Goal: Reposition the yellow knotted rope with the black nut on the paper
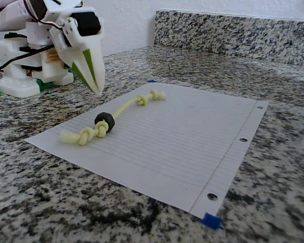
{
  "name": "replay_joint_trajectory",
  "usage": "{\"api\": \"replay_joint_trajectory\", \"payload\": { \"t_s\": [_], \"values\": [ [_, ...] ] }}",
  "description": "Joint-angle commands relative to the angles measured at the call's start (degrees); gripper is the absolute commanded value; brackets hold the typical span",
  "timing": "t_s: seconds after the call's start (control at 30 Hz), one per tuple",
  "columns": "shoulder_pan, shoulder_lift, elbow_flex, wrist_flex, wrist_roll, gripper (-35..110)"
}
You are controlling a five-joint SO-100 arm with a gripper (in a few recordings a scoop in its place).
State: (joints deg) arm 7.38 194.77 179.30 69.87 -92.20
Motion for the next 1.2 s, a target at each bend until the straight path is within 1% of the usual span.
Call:
{"api": "replay_joint_trajectory", "payload": {
  "t_s": [0.0,0.4,1.17],
  "values": [
    [-0.18,0.53,0.26,0.18,1.23,0],
    [-3.43,0.53,1.14,-0.09,1.85,0],
    [-3.43,0.53,1.14,-0.09,1.76,0]
  ]
}}
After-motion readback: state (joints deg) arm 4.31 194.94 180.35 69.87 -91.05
